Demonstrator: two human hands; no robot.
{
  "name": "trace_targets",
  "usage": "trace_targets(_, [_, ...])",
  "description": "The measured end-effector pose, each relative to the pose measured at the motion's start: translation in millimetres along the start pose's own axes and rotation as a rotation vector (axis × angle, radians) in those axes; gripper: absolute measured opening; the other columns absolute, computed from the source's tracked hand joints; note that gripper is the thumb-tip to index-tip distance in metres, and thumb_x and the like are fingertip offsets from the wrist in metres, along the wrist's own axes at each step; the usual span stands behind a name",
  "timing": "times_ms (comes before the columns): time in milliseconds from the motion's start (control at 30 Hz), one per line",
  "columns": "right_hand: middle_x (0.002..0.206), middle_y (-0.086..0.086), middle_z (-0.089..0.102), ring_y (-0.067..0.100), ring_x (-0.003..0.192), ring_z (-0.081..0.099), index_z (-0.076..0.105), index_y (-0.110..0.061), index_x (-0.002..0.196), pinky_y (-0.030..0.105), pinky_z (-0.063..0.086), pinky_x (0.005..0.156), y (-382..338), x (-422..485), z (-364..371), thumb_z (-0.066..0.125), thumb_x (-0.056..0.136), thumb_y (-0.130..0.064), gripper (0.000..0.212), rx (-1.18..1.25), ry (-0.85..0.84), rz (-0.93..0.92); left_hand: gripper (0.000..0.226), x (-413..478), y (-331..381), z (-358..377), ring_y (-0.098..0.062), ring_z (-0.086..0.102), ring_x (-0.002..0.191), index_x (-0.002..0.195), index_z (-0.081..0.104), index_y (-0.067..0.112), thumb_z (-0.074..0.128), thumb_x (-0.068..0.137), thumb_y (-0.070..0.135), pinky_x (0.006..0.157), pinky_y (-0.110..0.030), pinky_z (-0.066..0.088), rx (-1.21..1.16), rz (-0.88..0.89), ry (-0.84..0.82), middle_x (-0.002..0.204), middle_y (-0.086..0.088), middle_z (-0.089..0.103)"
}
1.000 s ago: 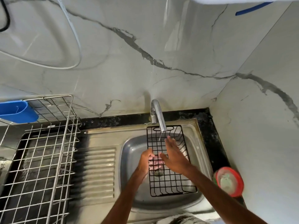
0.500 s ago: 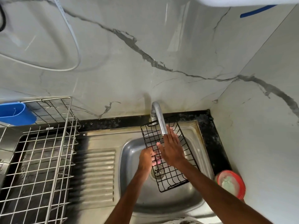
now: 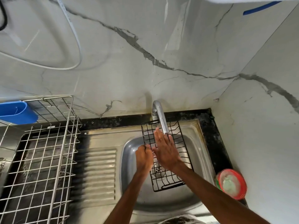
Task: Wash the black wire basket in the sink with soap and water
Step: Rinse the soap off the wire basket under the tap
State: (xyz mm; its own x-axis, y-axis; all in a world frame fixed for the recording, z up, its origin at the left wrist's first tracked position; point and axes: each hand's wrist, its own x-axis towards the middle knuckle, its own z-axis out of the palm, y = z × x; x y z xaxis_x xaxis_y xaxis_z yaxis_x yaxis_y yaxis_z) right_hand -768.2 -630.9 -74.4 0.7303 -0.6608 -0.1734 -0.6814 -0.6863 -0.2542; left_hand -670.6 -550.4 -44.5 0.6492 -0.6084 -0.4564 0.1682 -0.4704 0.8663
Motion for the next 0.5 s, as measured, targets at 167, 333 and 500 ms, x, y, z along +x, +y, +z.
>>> trace_targets(167, [0.168, 0.015, -0.008, 0.031, 0.154, -0.015, 0.004, -0.006, 0.16, 0.055, 0.007, 0.125, -2.3, 4.2, 2.8, 0.016, 0.104, -0.051, 0.073, 0.008, 0.048, 0.164, 0.029, -6.4, 5.0, 5.5, -0.041, 0.07, 0.074, 0.075, 0.064, 0.014, 0.043, 0.093, 0.019, 0.068, -0.06, 0.061, 0.006, -0.015, 0.022, 0.077, -0.02, 0.071])
trace_targets(333, [0.168, 0.007, -0.013, 0.024, 0.154, -0.018, -0.003, -0.017, 0.161, 0.054, 0.01, 0.125, 15.0, 0.9, 0.1, 0.015, 0.109, -0.042, 0.061, -0.023, 0.006, -0.125, 0.031, 4.2, -0.8, -0.6, -0.049, 0.069, 0.081, 0.078, 0.061, 0.018, 0.041, 0.1, 0.008, 0.074, -0.066, 0.06, -0.052, -0.024, 0.019, 0.083, -0.027, 0.07])
trace_targets(500, [0.168, 0.015, -0.008, 0.032, 0.154, -0.013, 0.002, -0.01, 0.16, 0.058, 0.005, 0.124, -2.4, -1.4, 0.3, 0.004, 0.106, -0.053, 0.07, -0.068, 0.061, 0.089, 0.039, -1.5, 9.2, 9.1, -0.036, 0.065, 0.065, 0.072, 0.066, 0.018, 0.044, 0.103, 0.006, 0.062, -0.049, 0.058, -0.089, 0.072, 0.018, 0.068, -0.013, 0.067])
